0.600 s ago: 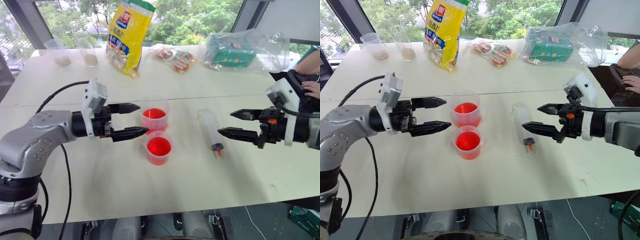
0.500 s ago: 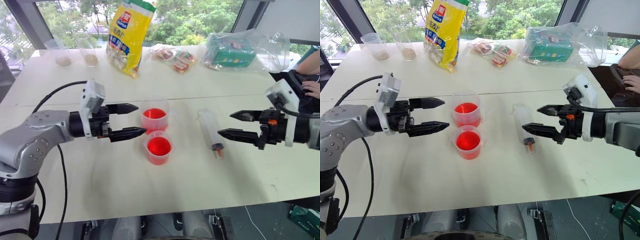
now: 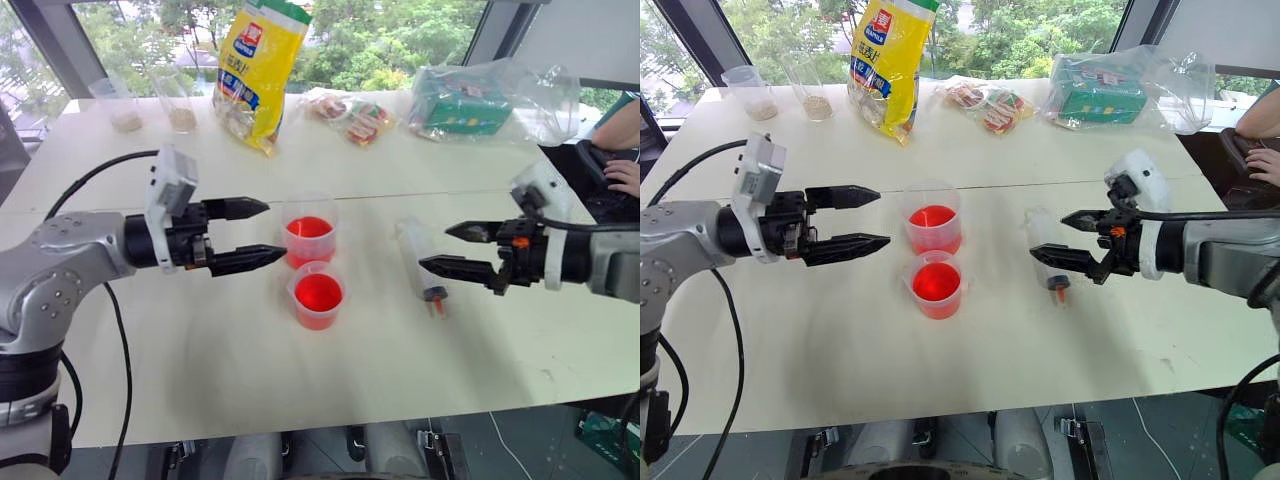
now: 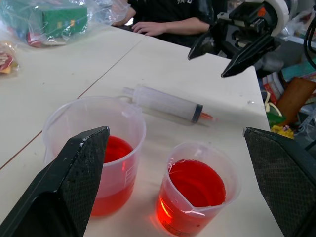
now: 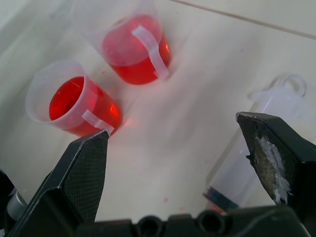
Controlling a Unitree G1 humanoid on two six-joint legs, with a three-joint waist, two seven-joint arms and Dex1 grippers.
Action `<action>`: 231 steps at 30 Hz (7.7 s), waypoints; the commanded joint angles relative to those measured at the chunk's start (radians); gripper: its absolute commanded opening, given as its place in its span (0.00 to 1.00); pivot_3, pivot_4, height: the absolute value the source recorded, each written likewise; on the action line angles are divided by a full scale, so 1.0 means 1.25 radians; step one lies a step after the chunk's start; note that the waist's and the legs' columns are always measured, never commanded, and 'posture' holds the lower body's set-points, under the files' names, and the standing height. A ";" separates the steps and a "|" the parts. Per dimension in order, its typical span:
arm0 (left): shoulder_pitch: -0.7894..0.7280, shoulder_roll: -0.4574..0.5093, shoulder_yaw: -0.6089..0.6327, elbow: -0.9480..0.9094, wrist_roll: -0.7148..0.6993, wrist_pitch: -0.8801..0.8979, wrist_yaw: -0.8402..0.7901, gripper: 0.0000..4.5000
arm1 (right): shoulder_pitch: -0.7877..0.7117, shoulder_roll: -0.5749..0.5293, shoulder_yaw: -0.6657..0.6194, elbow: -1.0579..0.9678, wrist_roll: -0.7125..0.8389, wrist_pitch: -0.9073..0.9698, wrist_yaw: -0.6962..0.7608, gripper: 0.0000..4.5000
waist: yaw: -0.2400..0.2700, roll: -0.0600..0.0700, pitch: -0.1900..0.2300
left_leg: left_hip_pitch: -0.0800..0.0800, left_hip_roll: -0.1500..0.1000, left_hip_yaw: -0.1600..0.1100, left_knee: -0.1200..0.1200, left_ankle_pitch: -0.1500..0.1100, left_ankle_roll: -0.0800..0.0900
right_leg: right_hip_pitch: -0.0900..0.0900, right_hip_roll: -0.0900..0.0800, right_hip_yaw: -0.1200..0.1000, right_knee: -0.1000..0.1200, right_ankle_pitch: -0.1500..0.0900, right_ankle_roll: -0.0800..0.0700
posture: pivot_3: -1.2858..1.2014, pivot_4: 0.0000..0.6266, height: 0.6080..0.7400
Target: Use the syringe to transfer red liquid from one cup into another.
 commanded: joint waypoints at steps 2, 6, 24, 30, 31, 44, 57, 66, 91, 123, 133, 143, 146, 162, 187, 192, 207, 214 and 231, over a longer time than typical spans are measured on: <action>-0.014 0.009 0.018 -0.007 -0.005 -0.001 0.003 1.00 | -0.044 -0.002 -0.007 0.000 0.018 0.014 -0.021 0.99 | 0.000 0.000 0.000 | 0.000 0.000 0.000 0.000 0.000 0.000 | 0.000 0.000 0.000 0.000 0.000 0.000 | 0.52 0.24 1.00; -0.021 0.001 0.006 -0.005 0.000 -0.003 0.009 1.00 | -0.071 0.014 0.027 0.034 0.001 0.059 -0.068 0.99 | -0.001 0.000 0.000 | 0.000 0.000 0.000 0.000 0.000 0.000 | 0.000 0.000 0.000 0.000 0.000 0.000 | 0.52 0.24 1.00; 0.023 -0.046 0.009 -0.056 0.000 -0.018 0.070 1.00 | -0.282 0.129 0.381 0.323 -0.339 0.016 -0.029 0.99 | -0.002 0.000 0.000 | 0.000 0.000 0.000 0.000 0.000 0.000 | 0.000 0.000 0.001 0.000 0.000 0.000 | 0.52 0.24 1.00; 0.046 -0.068 0.008 -0.069 0.013 -0.036 0.093 1.00 | -0.293 0.216 0.480 0.447 -0.472 -0.074 0.007 0.99 | -0.005 0.000 0.000 | 0.000 0.000 0.001 0.000 0.000 0.000 | 0.000 0.000 0.001 0.001 0.001 0.001 | 0.52 0.24 1.00; 0.049 -0.070 0.011 -0.072 0.012 -0.037 0.099 1.00 | -0.296 0.224 0.482 0.458 -0.486 -0.081 0.014 0.99 | -0.005 -0.001 0.000 | 0.000 0.000 0.001 0.000 0.000 0.000 | -0.001 0.000 0.001 0.001 0.002 0.002 | 0.52 0.24 1.00; 0.032 -0.064 0.009 -0.055 0.034 -0.063 0.101 1.00 | -0.315 0.296 0.521 0.545 -0.637 -0.165 0.106 0.50 | -0.007 -0.002 -0.001 | 0.003 0.000 0.000 0.000 0.001 -0.001 | 0.002 0.001 0.000 0.002 0.002 0.002 | 0.52 0.24 1.00; -0.069 -0.002 0.030 0.061 0.055 -0.065 0.036 1.00 | -0.315 0.338 0.204 0.291 -0.555 -0.341 0.111 0.32 | -0.004 -0.001 0.000 | 0.000 0.000 0.000 0.000 0.001 -0.001 | -0.001 0.001 0.000 0.002 0.002 0.003 | 0.52 0.24 1.00; -0.109 0.016 0.019 0.101 0.069 -0.064 0.001 1.00 | -0.389 0.639 0.103 0.327 -0.471 -0.668 0.078 0.32 | -0.004 0.000 0.000 | 0.000 0.000 0.000 -0.001 0.001 -0.002 | -0.002 0.001 -0.001 0.003 0.002 0.003 | 0.52 0.24 1.00; -0.104 0.004 0.041 0.060 0.042 -0.038 0.026 1.00 | -0.149 0.804 0.246 0.540 -0.582 -1.027 0.212 0.32 | -0.007 0.000 0.000 | 0.001 0.000 -0.001 -0.001 0.002 -0.004 | -0.002 0.000 -0.001 0.006 0.002 0.003 | 0.52 0.24 1.00; -0.173 -0.133 -0.016 0.058 0.007 0.013 0.103 1.00 | -0.136 0.831 0.312 0.605 -0.645 -1.102 0.238 0.32 | -0.008 0.000 0.000 | 0.003 0.000 -0.001 -0.001 0.003 -0.005 | -0.002 0.001 0.000 0.011 0.002 0.002 | 0.52 0.24 1.00; -0.187 -0.200 -0.064 0.104 0.053 -0.022 0.101 0.94 | -0.140 0.826 0.318 0.608 -0.650 -1.097 0.246 0.32 | -0.008 0.000 0.000 | 0.004 0.000 -0.001 -0.001 0.003 -0.006 | -0.001 0.001 0.000 0.011 0.002 0.002 | 0.52 0.24 1.00; -0.209 -0.238 -0.059 0.154 0.095 -0.064 0.102 0.01 | -0.130 0.812 0.331 0.592 -0.648 -1.054 0.276 0.32 | -0.008 0.000 0.000 | 0.005 0.000 -0.001 -0.001 0.003 -0.006 | 0.001 0.001 0.000 0.011 0.002 0.002 | 0.52 0.24 1.00; -0.218 -0.238 -0.051 0.162 0.102 -0.069 0.105 0.01 | -0.130 0.812 0.332 0.591 -0.647 -1.043 0.281 0.32 | -0.008 0.000 0.000 | 0.006 0.000 -0.001 -0.001 0.003 -0.006 | 0.001 0.001 0.000 0.011 0.002 0.002 | 0.52 0.24 1.00; -0.268 -0.227 0.001 0.185 0.128 -0.108 0.130 0.01 | -0.128 0.795 0.351 0.594 -0.638 -0.995 0.320 0.32 | -0.008 0.000 0.000 | 0.006 0.000 -0.001 -0.001 0.003 -0.006 | 0.001 0.000 0.000 0.011 0.002 0.002 | 0.52 0.24 1.00; -0.321 -0.206 0.028 0.221 0.162 -0.149 0.133 0.01 | -0.169 0.800 0.352 0.678 -0.641 -1.016 0.343 0.32 | -0.009 0.000 0.000 | 0.005 0.000 -0.002 -0.001 0.003 -0.006 | 0.001 0.000 0.000 0.011 0.002 0.002 | 0.52 0.24 1.00; -0.331 -0.206 0.025 0.229 0.167 -0.156 0.130 0.01 | -0.169 0.797 0.350 0.674 -0.637 -1.012 0.339 0.32 | -0.009 0.000 0.000 | 0.005 0.000 -0.002 -0.001 0.003 -0.006 | 0.001 0.000 0.000 0.011 0.002 0.002 | 0.52 0.24 1.00; -0.226 -0.170 -0.027 0.174 0.178 -0.123 0.084 0.07 | -0.227 0.801 0.310 0.623 -0.611 -1.001 0.310 0.32 | -0.013 0.000 0.000 | 0.005 0.001 -0.001 -0.001 0.003 -0.006 | 0.000 0.000 0.000 0.011 0.002 0.002 | 0.52 0.24 1.00; -0.173 -0.130 -0.005 0.152 0.157 -0.094 0.075 0.77 | -0.266 0.798 0.282 0.613 -0.600 -0.985 0.302 0.32 | -0.012 0.000 0.000 | 0.003 0.000 -0.001 -0.001 0.003 -0.006 | -0.002 0.000 0.000 0.011 0.002 0.002 | 0.52 0.24 1.00; -0.160 -0.063 0.070 0.166 0.119 -0.080 0.081 0.99 | -0.314 0.782 0.216 0.471 -0.503 -0.886 0.255 0.32 | -0.006 0.000 0.000 | 0.001 0.000 -0.001 -0.001 0.003 -0.005 | -0.004 -0.001 -0.001 0.010 0.002 0.002 | 0.52 0.24 1.00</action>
